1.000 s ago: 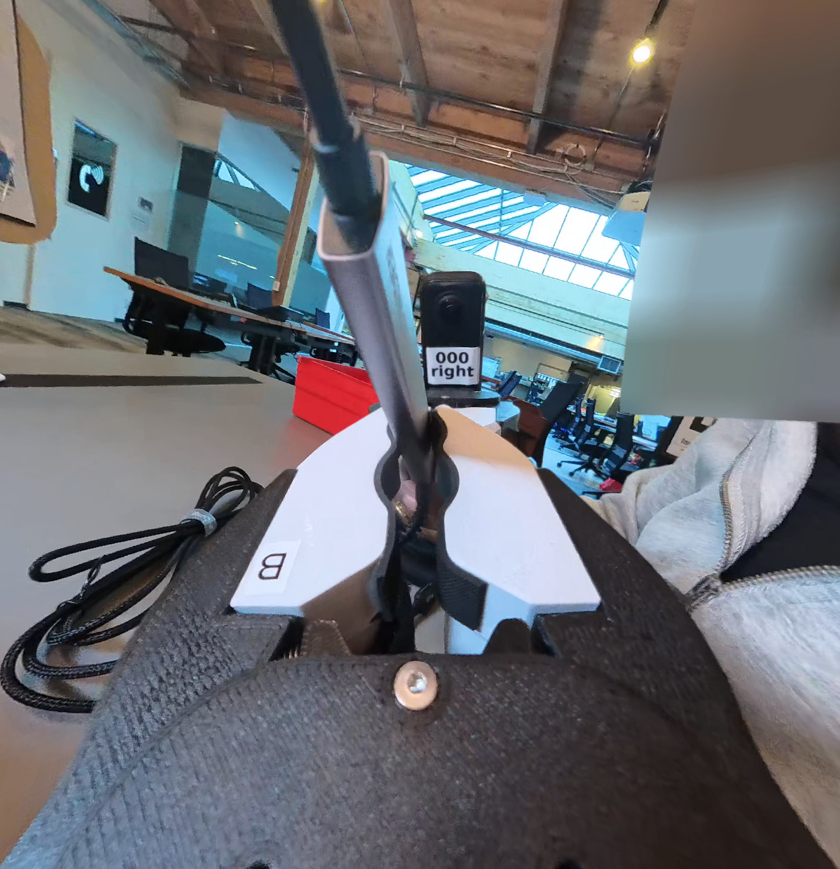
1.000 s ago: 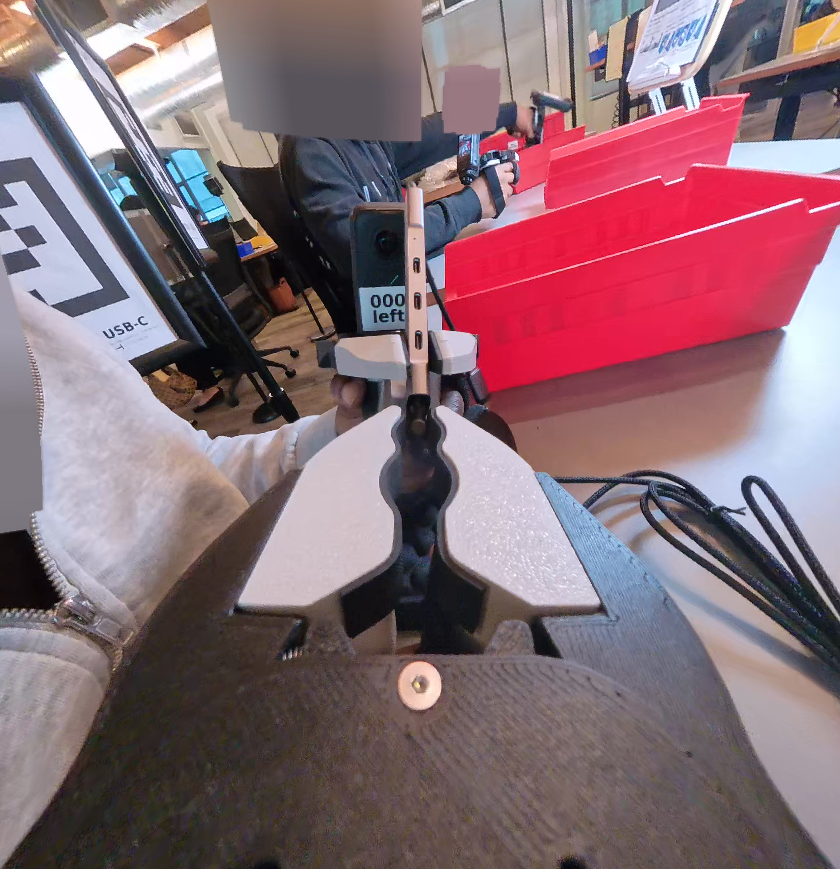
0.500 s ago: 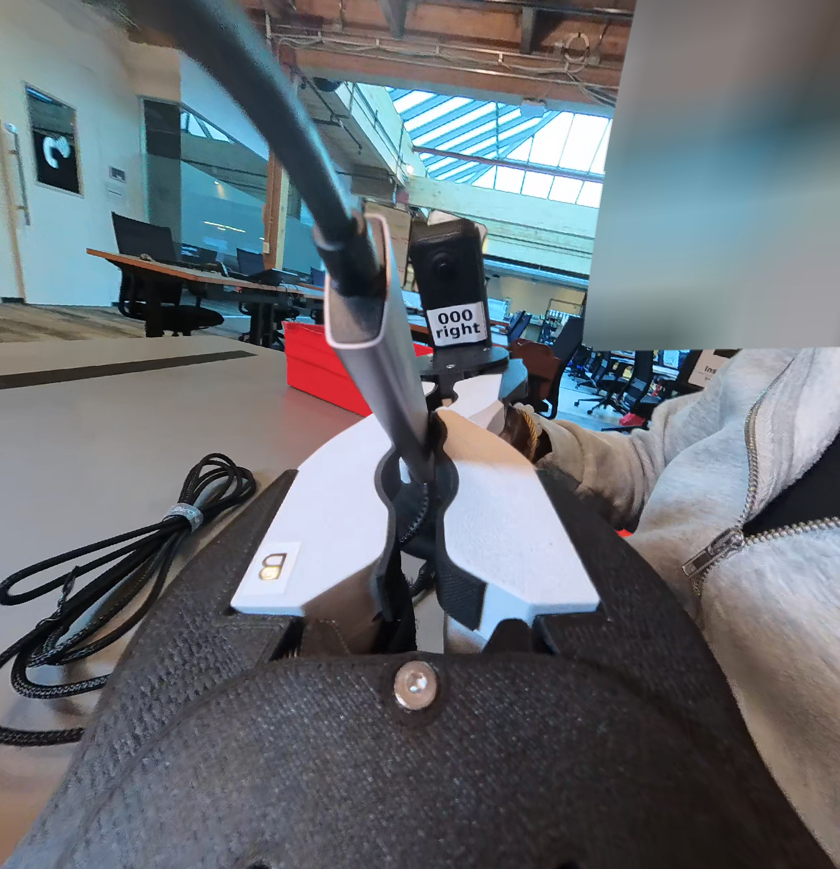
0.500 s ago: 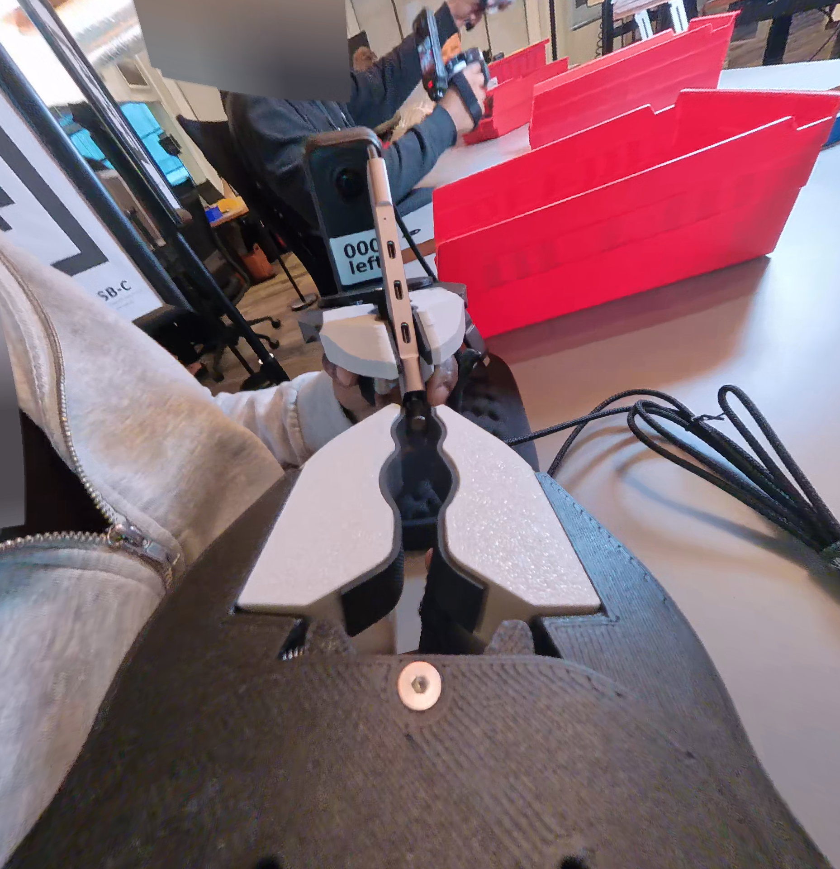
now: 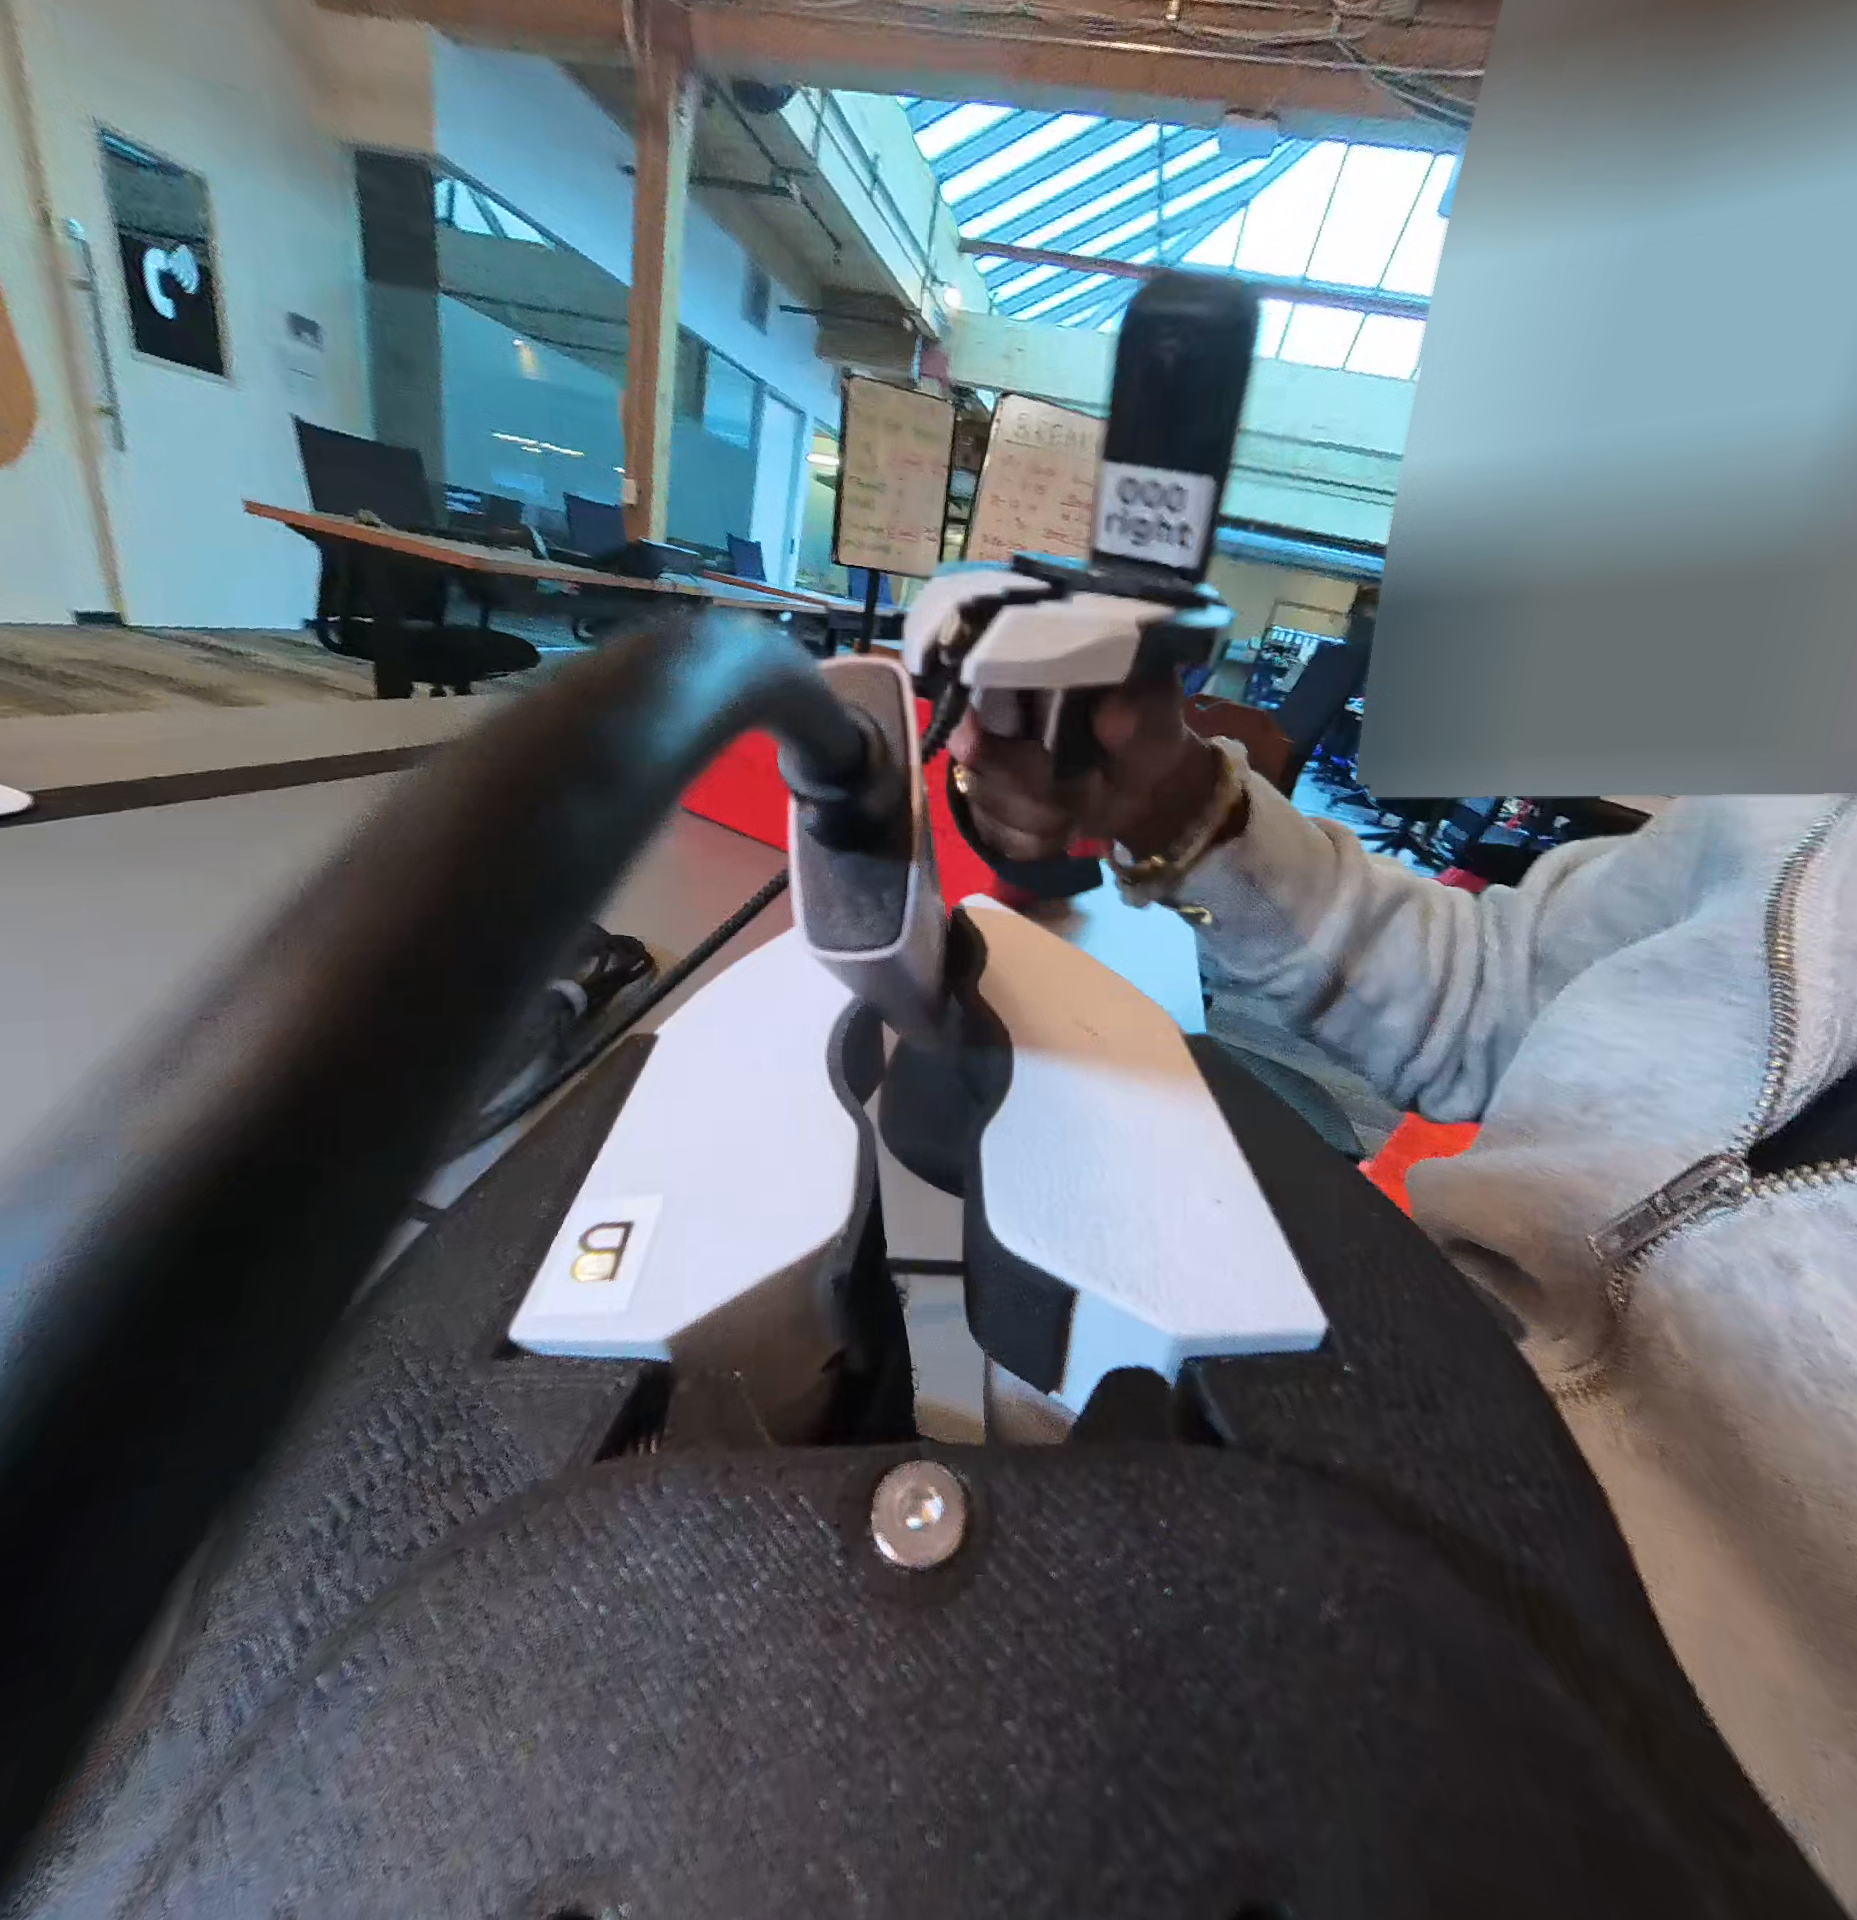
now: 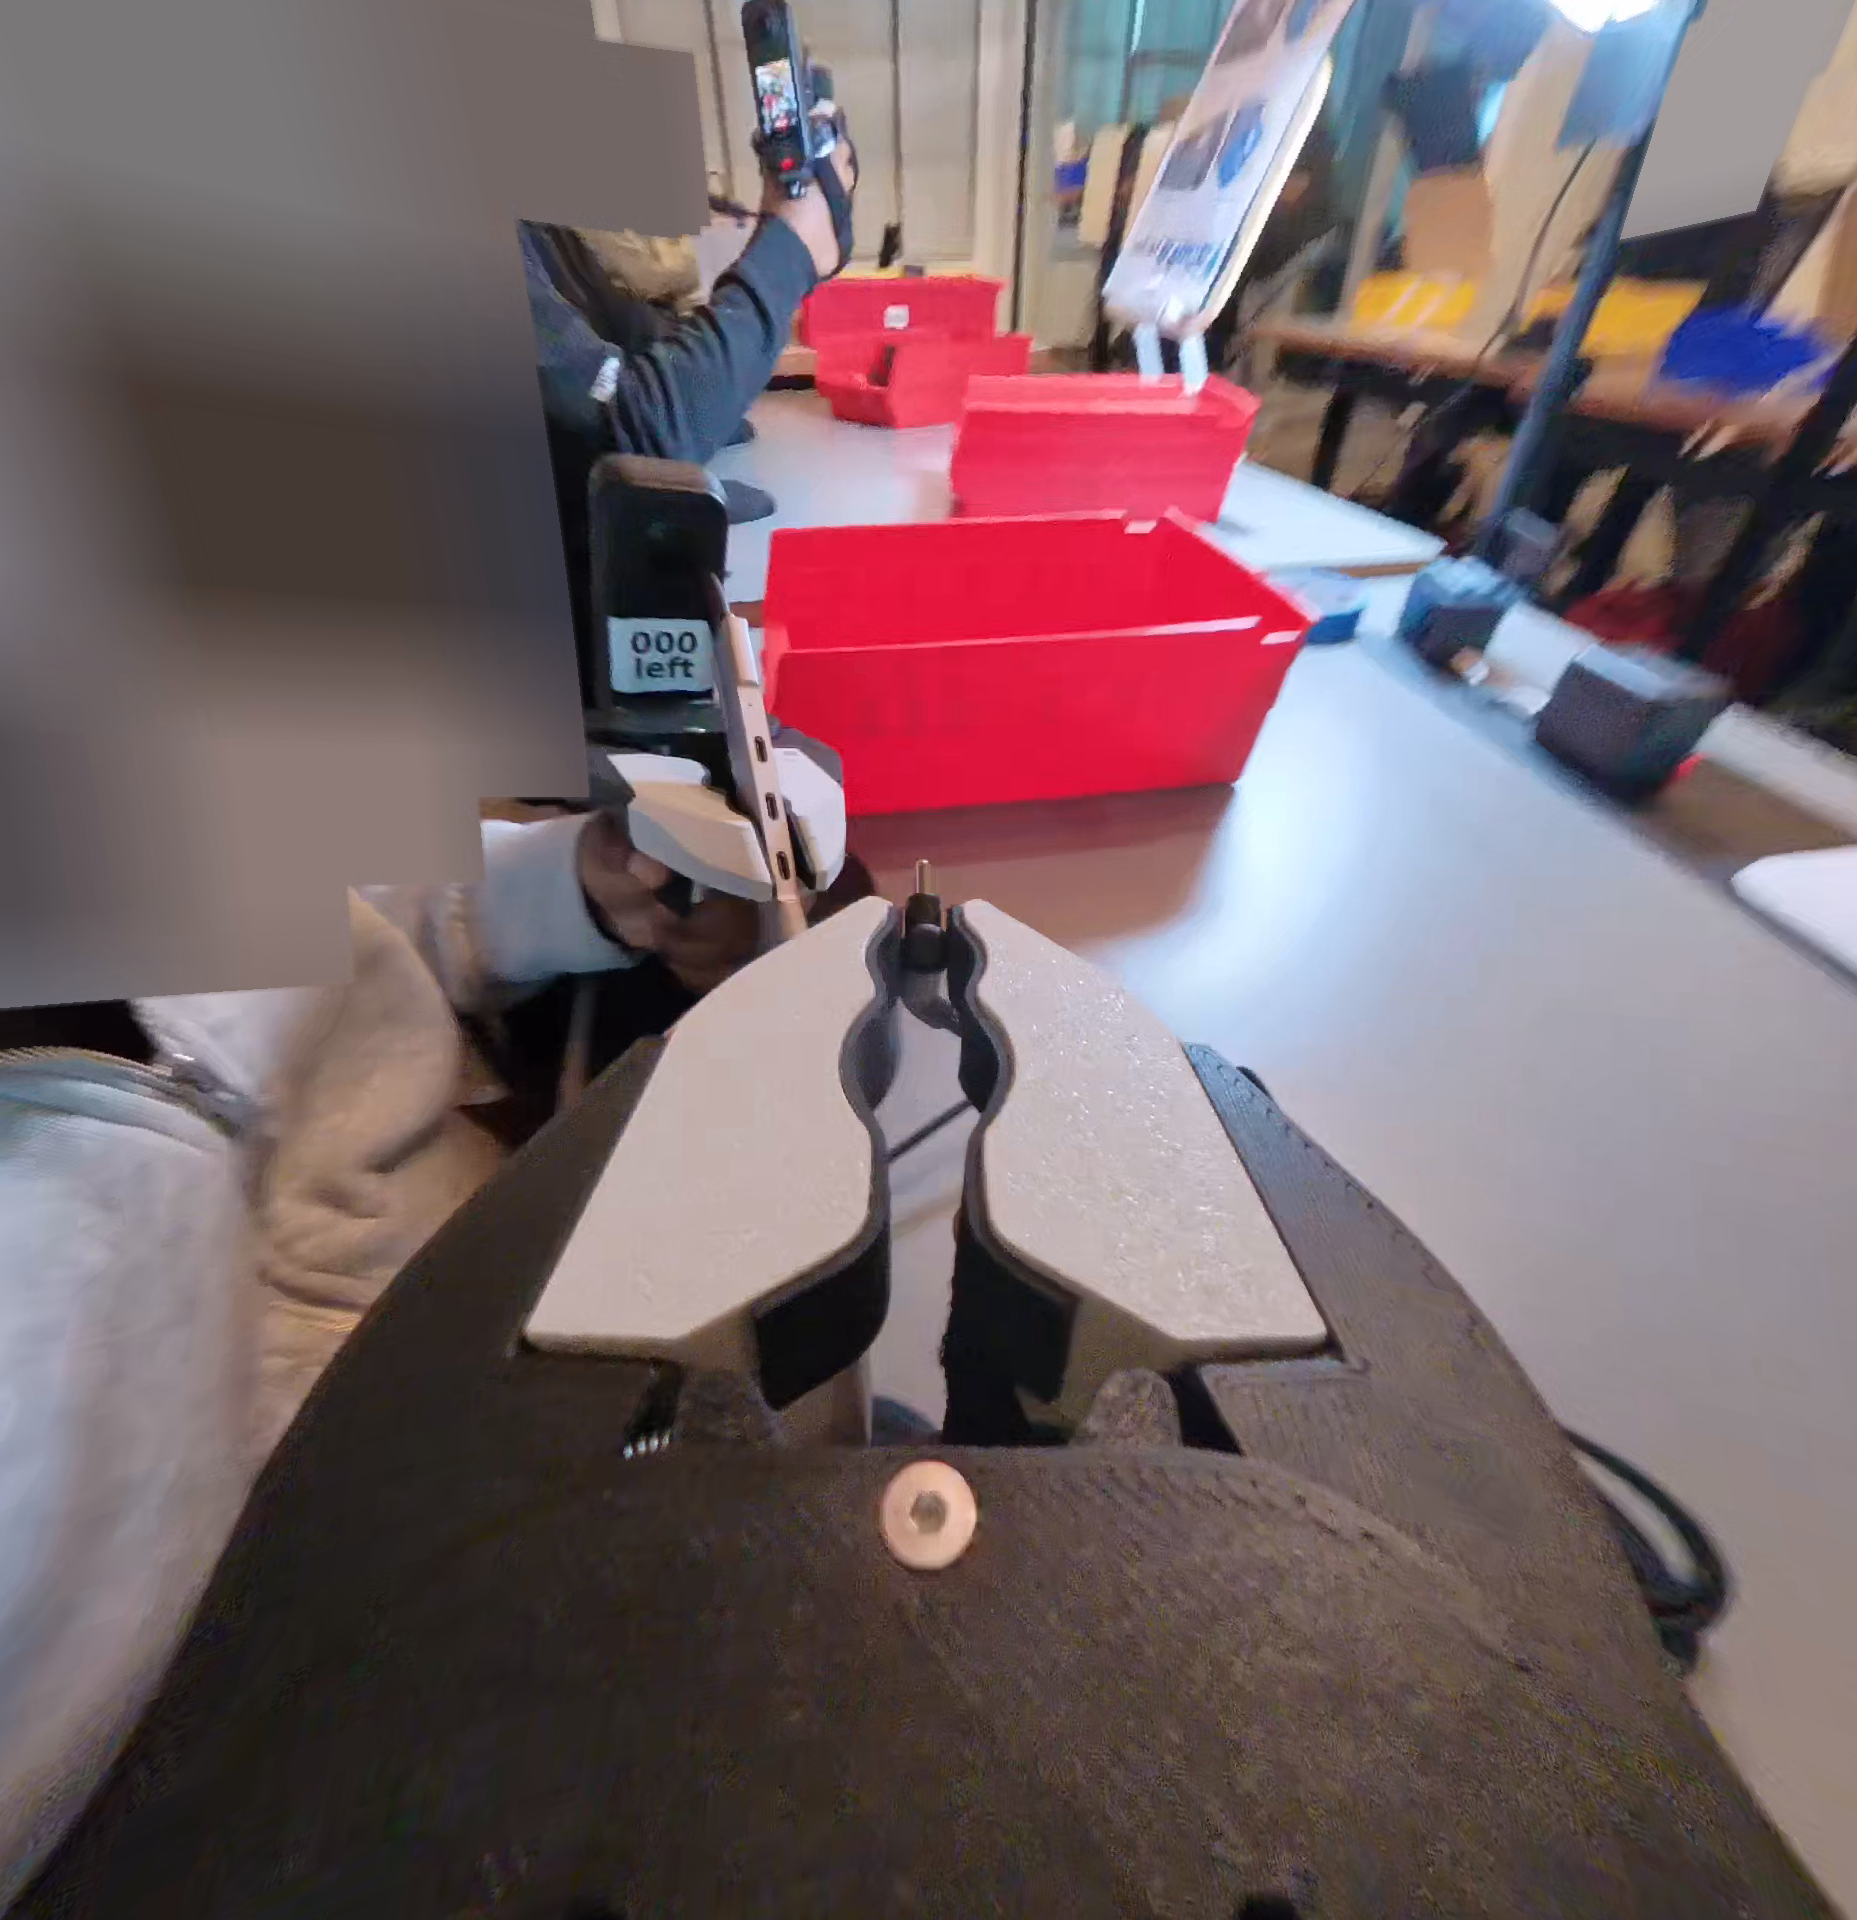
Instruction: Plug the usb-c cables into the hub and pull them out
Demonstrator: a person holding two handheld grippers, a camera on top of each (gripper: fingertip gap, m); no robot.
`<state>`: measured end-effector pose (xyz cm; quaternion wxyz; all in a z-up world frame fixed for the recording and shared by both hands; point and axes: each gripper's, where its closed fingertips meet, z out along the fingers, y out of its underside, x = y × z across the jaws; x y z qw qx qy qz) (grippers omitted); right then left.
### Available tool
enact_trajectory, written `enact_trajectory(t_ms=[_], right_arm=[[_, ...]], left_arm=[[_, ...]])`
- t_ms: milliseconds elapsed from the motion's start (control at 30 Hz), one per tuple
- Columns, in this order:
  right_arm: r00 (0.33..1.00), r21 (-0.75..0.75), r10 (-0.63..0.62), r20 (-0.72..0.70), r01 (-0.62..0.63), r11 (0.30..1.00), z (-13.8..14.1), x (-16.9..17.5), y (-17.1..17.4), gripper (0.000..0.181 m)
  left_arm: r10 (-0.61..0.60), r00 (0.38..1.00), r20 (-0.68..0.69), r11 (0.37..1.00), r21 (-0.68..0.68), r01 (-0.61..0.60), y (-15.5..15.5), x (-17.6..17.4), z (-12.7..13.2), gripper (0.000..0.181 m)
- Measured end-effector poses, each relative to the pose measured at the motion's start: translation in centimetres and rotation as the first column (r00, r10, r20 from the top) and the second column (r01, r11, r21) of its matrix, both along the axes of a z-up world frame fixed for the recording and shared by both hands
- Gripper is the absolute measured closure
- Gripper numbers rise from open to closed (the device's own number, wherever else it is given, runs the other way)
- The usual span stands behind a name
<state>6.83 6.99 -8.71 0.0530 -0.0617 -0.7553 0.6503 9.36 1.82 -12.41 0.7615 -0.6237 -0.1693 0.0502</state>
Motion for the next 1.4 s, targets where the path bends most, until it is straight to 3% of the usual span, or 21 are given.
enact_trajectory(t_ms=[100, 167, 267, 333, 400, 467, 567, 633, 733, 833, 967, 1100, 1267, 1333, 1400], right_arm=[[0.969, 0.106, 0.034, 0.245, -0.062, 0.992, -1.8, -1.6, 1.2, 0.171], [0.955, 0.258, -0.09, 0.282, 0.015, 0.966, -4.7, -4.2, 3.5, 0.162], [0.953, 0.472, -0.261, 0.153, 0.162, 0.867, -7.3, -6.5, 7.6, 0.13], [0.95, 0.573, -0.307, 0.06, 0.219, 0.789, -7.3, -6.6, 9.4, 0.103], [0.953, 0.633, -0.299, -0.057, 0.266, 0.727, -6.3, -6.6, 10.0, 0.088], [0.966, 0.643, -0.238, -0.102, 0.246, 0.725, -4.8, -5.9, 8.4, 0.08], [0.995, 0.66, -0.09, -0.044, 0.097, 0.745, -4.4, -4.1, 3.6, 0.066], [0.999, 0.7, -0.022, 0.03, -0.005, 0.714, -5.9, -3.0, 0.4, 0.054], [0.99, 0.774, -0.02, 0.14, -0.097, 0.626, -10.2, -2.3, -3.0, 0.037], [0.981, 0.867, -0.117, 0.156, -0.08, 0.491, -14.9, -2.8, -3.5, 0.035], [0.96, 0.898, -0.24, 0.145, -0.025, 0.44, -17.9, -3.7, -3.6, 0.036], [0.963, 0.904, -0.23, 0.139, -0.029, 0.426, -18.0, -4.3, -3.2, 0.035], [0.987, 0.927, -0.109, -0.12, 0.15, 0.344, -15.9, -7.0, -2.5, 0.035], [0.99, 0.933, -0.114, -0.086, 0.12, 0.338, -16.2, -7.2, -2.3, 0.035], [0.982, 0.939, -0.18, 0.057, 0.009, 0.344, -17.3, -7.1, -1.8, 0.035]], left_arm=[[-0.002, 1.0, -0.016, 0.999, 0.033, 0.003, -0.3, 0.2, 0.4, 0.172], [-0.009, 1.0, -0.021, 0.999, 0.052, 0.01, -0.5, 0.3, 0.6, 0.172], [-0.011, 1.0, 0.0, 0.998, 0.07, 0.011, -0.7, 0.1, 0.7, 0.171], [-0.015, 1.0, 0.017, 0.997, 0.08, 0.013, -0.8, 0.0, 0.7, 0.171], [-0.016, 1.0, 0.027, 0.996, 0.086, 0.014, -0.8, -0.1, 0.7, 0.171], [-0.013, 1.0, 0.027, 0.996, 0.089, 0.011, -0.9, -0.2, 0.7, 0.172], [-0.012, 1.0, 0.027, 0.995, 0.096, 0.009, -1.0, -0.2, 0.8, 0.171], [-0.011, 0.999, 0.033, 0.994, 0.113, 0.007, -1.1, -0.3, 0.9, 0.172], [-0.01, 0.999, 0.048, 0.989, 0.148, 0.003, -1.6, -0.4, 1.2, 0.171], [-0.021, 0.998, 0.061, 0.987, 0.161, 0.011, -1.7, -0.5, 1.2, 0.171], [-0.022, 0.997, 0.068, 0.985, 0.175, 0.01, -1.8, -0.6, 1.3, 0.172], [-0.02, 0.997, 0.076, 0.98, 0.199, 0.005, -2.1, -0.6, 1.5, 0.172], [-0.023, 0.996, 0.081, 0.98, 0.199, 0.006, -2.1, -0.7, 1.5, 0.171], [-0.025, 0.996, 0.084, 0.98, 0.199, 0.008, -2.1, -0.7, 1.4, 0.171], [-0.026, 0.996, 0.087, 0.979, 0.201, 0.008, -2.1, -0.7, 1.4, 0.171]])
